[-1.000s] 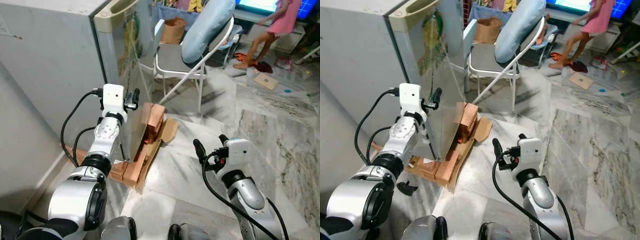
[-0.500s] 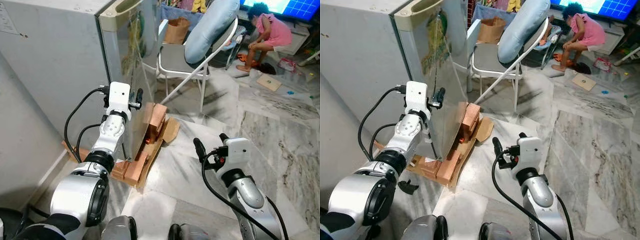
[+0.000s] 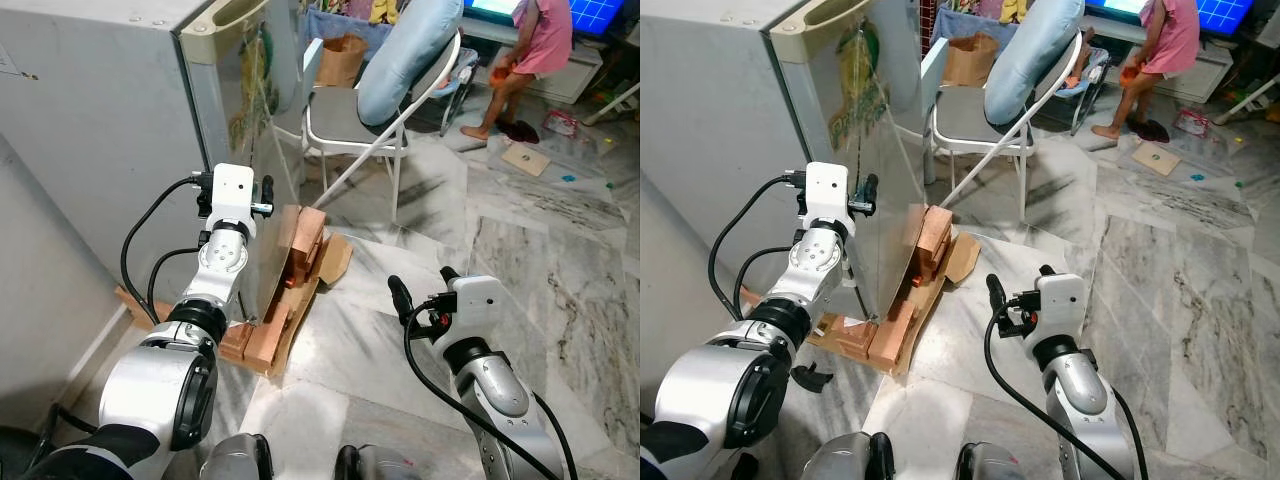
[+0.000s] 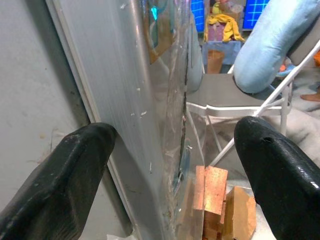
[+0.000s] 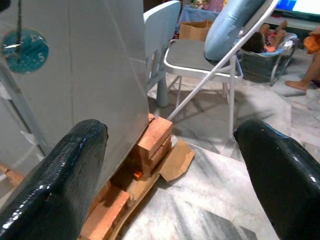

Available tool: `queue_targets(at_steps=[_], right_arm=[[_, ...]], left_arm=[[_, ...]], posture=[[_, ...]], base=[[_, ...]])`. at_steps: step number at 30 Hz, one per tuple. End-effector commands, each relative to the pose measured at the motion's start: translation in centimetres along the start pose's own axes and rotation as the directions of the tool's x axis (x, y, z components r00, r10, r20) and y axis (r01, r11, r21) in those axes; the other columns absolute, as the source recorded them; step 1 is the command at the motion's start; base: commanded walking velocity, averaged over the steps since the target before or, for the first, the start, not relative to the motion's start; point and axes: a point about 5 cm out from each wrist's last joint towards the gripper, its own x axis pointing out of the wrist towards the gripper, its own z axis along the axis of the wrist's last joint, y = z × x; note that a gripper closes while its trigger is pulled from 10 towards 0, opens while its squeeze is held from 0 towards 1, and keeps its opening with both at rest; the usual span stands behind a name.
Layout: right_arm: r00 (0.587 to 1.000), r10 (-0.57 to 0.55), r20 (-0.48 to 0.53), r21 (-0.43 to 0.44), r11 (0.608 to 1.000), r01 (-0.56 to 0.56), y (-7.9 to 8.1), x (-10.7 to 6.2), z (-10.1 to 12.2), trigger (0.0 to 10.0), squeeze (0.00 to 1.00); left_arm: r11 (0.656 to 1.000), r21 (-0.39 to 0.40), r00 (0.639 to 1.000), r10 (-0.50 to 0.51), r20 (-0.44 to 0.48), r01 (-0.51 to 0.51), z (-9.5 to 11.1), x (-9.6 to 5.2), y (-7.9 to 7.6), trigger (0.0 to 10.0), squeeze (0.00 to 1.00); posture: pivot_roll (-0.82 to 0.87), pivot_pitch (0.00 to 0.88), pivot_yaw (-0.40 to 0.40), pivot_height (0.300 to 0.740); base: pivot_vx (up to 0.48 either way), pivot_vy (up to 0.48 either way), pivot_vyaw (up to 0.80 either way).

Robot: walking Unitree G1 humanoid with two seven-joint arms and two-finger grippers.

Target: Restocking fridge

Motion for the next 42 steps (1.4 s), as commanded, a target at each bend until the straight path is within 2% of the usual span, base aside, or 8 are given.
queue_targets(at_steps=[1,20,25,29,31,33,37,42], right_arm=[[1.000,-0.011,-0.002,-0.006,1.000,0.011,-0.3,-0.2,0.1,10.0,0.00],[1.000,0.003,-0.013,-0.005,1.000,-0.003,-0.2,-0.1,-0.1,10.0,0.00],[0.999,0.022,-0.040,0.002,1.000,-0.022,0.0,-0.2,-0.7,10.0,0.00],[0.999,0.035,-0.039,0.008,0.999,-0.035,0.5,0.1,-0.8,10.0,0.00],[0.999,0.033,-0.027,0.015,0.999,-0.032,0.8,0.4,-0.6,10.0,0.00],[0.999,0.029,-0.023,0.017,0.999,-0.029,0.8,0.5,-0.5,10.0,0.00],[1.000,0.019,-0.018,0.024,1.000,-0.019,0.9,0.2,-0.8,10.0,0.00],[1.000,0.022,-0.008,0.033,0.999,-0.022,1.2,0.4,-0.8,10.0,0.00]], left_arm=[[0.999,-0.001,0.998,0.044,0.043,-0.044,1.6,0.8,0.9,10.0,0.00],[0.970,-0.056,0.970,-0.231,0.071,0.235,1.0,-0.1,-1.9,10.0,0.00],[0.711,0.033,0.683,-0.686,0.251,0.703,5.8,-2.8,-12.0,10.0,0.00],[0.552,0.130,0.491,-0.809,0.324,0.824,7.7,-5.7,-16.2,10.0,0.00],[0.546,0.154,0.479,-0.815,0.327,0.823,7.6,-6.3,-16.8,10.0,0.00],[0.563,0.151,0.501,-0.807,0.313,0.812,7.1,-6.1,-16.4,10.0,0.00],[0.776,0.138,0.751,-0.631,0.192,0.616,3.0,-3.2,-10.2,10.0,0.00],[0.864,0.138,0.854,-0.501,0.139,0.484,1.1,-2.1,-4.9,10.0,0.00]], posture=[[-0.11,0.069,-0.041,0.740],[-0.10,0.082,-0.056,0.740],[-0.08,0.077,-0.063,0.740],[-0.07,0.071,-0.060,0.740],[-0.07,0.067,-0.050,0.740],[-0.07,0.067,-0.049,0.740],[-0.06,0.069,-0.040,0.740],[-0.04,0.069,-0.039,0.740]], base=[[0.000,0.000,0.00],[0.000,0.000,0.00],[0.000,0.000,0.00],[0.000,0.000,0.00],[0.000,0.000,0.00],[0.000,0.000,0.00],[0.000,0.000,0.00],[0.000,0.000,0.00]])
